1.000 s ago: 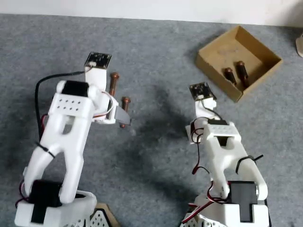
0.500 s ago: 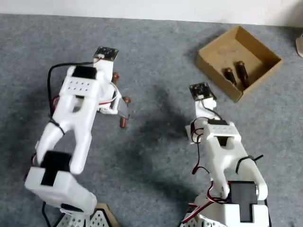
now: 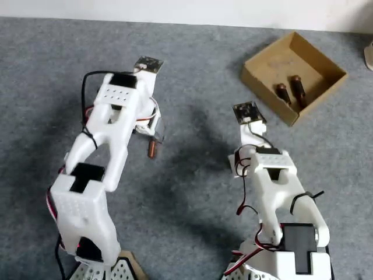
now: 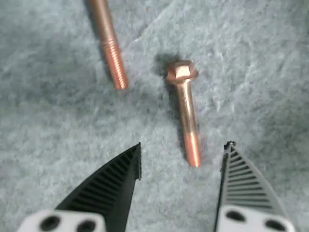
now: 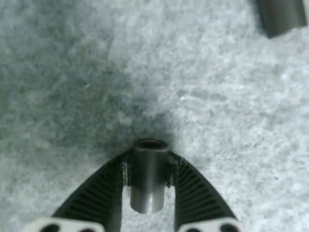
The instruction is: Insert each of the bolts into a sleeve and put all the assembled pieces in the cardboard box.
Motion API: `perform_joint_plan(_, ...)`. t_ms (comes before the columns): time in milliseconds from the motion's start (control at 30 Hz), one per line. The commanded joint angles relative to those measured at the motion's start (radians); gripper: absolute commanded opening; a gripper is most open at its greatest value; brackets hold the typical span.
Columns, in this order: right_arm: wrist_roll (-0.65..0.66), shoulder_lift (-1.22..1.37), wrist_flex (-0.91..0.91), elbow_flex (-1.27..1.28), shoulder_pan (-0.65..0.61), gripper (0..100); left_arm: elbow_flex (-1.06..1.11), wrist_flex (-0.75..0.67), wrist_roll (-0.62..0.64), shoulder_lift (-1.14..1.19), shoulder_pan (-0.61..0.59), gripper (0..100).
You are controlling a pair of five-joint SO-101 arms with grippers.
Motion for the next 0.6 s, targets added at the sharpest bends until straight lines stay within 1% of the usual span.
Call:
perform_joint_plan(0,-0.005,-0.019,-0.019,0.001,-0.021,0.7,-0.094,0.009,-0.02,0.041,0.018,25)
perform_joint_plan(133,-0.005,-0.019,-0.019,0.001,-0.021,0.7,-0.143,0.009,-0.025,0.104,0.016,21)
perform_joint_plan(200,-0.005,-0.019,-0.019,0.001,-0.021,0.7,-0.159,0.006,-0.015,0.127,0.018,21)
perform_joint_plan(300,-0.005,-0.019,-0.019,0.001,-0.021,0.7,-0.166,0.0,0.055,0.157,0.015,21)
perform_joint_plan(400,-0.005,-0.019,-0.019,0.001,-0.021,0.7,-0.165,-0.046,0.095,0.185,0.021,21)
perform_joint_plan(567,-0.005,-0.019,-0.019,0.002,-0.021,0.7,-0.166,-0.112,0.092,0.234,0.07,20)
